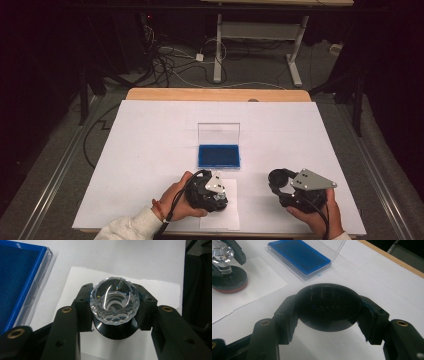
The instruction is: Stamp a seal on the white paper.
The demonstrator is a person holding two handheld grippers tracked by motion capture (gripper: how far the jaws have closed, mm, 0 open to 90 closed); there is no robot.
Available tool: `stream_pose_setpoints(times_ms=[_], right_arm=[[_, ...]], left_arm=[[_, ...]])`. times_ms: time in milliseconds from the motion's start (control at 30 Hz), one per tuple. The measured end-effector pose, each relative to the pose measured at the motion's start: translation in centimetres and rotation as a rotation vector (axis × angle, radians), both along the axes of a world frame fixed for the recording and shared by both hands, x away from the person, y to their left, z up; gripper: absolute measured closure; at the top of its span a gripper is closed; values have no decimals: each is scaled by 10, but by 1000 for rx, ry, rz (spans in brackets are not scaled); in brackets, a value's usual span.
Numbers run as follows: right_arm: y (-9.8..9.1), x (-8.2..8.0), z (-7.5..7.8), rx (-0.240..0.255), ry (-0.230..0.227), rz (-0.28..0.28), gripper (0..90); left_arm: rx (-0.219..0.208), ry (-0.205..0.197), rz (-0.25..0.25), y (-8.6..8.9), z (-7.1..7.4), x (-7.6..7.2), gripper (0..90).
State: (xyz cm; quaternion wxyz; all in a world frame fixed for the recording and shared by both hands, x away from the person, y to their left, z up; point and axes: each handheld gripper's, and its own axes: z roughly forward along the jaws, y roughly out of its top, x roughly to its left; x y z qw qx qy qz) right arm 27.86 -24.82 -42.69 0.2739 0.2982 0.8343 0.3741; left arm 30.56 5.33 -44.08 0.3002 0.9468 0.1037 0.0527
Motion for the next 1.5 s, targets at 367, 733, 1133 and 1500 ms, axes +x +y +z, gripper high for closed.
stream_pose_setpoints(times_ms=[367,733,1133,1500], right_arm=[[2,-1,0,2,5,1,389],[1,-3,2,1,-11,8,389],[-3,-1,2,12,-14,3,389],[-3,-1,2,10,-13,2,389]], left_arm=[[1,-3,5,0,-1,-2,547],[42,-37,-10,-3,3,-5,547],[-108,-54,33,19,35,6,546],[-90,-48,12,20,32,3,547]])
